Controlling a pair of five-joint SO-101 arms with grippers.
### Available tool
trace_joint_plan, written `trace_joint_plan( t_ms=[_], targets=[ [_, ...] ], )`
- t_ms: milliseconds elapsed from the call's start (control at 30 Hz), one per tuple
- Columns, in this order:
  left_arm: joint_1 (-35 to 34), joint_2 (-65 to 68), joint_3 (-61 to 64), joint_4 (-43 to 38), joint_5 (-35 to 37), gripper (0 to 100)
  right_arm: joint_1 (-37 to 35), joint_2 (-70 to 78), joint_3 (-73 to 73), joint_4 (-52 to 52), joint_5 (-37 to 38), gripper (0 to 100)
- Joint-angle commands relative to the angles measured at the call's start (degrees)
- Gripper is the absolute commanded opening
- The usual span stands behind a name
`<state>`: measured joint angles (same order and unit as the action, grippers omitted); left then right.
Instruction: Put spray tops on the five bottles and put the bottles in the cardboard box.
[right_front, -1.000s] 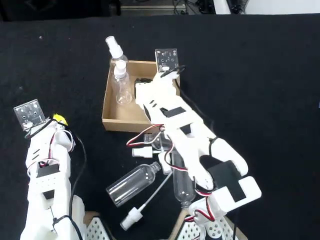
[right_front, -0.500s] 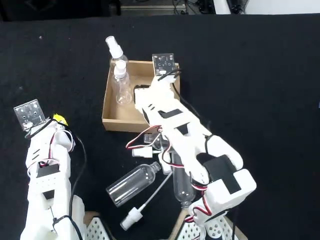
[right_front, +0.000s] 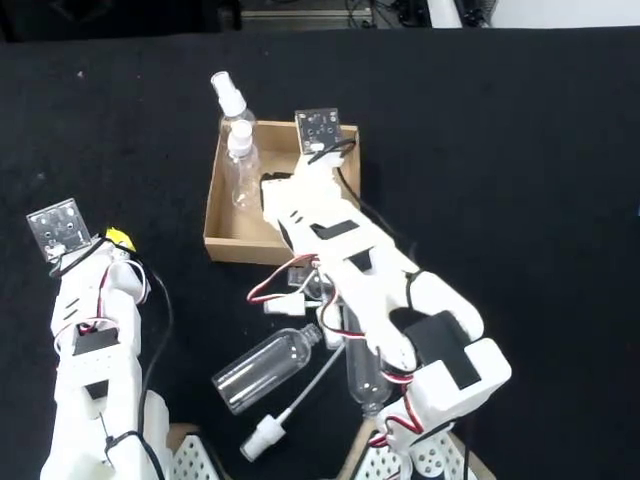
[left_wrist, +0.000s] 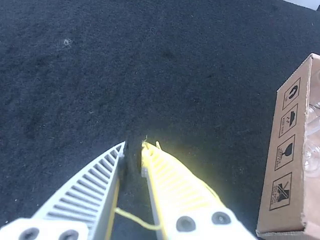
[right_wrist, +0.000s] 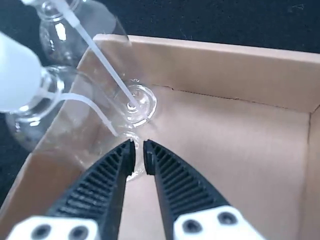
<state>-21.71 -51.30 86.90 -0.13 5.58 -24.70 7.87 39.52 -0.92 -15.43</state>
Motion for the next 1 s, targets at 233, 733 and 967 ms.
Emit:
trace_joint_plan(
  t_ms=[233, 733, 967],
  targets=[
    [-0.04, -1.14, -0.75, -1.14, 0.09, 4, -1.85, 0.13, -3.47, -2.11, -0.09, 1.1],
    [-0.04, -1.14, -0.75, -1.14, 0.09, 4, -2.64, 0.13, -3.47, -2.11, -0.09, 1.1],
    [-0.04, -1.14, -0.75, -1.14, 0.09, 4, -1.49, -1.8, -3.3, -1.41, -0.09, 1.2]
  ],
)
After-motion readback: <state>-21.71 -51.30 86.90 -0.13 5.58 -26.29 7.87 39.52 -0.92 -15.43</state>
